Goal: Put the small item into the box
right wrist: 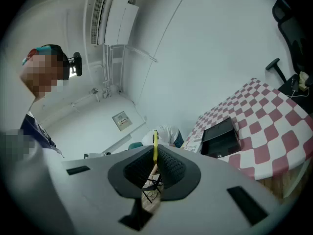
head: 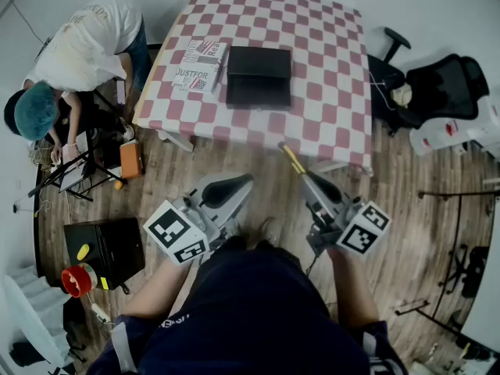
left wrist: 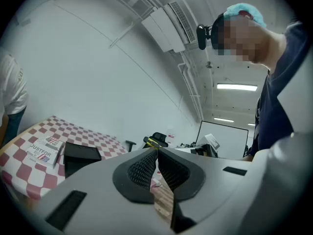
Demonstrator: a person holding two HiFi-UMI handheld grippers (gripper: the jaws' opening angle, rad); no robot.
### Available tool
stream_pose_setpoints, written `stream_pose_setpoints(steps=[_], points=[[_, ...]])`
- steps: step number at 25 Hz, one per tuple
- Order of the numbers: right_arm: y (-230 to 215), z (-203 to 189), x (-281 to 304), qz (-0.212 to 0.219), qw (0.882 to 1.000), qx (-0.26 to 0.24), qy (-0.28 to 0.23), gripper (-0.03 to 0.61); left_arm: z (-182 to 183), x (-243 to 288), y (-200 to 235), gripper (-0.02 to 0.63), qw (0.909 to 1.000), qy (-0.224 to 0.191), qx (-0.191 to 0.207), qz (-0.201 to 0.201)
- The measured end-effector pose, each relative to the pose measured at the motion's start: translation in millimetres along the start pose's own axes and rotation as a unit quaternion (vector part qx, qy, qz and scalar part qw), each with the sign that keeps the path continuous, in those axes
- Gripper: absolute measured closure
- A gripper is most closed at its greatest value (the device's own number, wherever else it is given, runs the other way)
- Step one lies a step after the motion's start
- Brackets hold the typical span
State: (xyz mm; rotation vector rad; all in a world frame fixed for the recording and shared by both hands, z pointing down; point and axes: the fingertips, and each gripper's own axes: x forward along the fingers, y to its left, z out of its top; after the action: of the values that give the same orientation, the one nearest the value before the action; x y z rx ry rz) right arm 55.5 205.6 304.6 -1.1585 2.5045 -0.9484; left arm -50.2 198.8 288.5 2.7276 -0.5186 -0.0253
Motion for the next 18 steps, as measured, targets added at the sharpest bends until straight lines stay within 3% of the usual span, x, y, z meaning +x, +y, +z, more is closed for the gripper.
stream_pose_setpoints(steps=[18], points=[[-9.4,4.1,-23.0,0.026,1.000,0.004,0.013,0.543,-4.0,21.3,-23.1,0.572,0.9998,-0.002,0.007,0.020]])
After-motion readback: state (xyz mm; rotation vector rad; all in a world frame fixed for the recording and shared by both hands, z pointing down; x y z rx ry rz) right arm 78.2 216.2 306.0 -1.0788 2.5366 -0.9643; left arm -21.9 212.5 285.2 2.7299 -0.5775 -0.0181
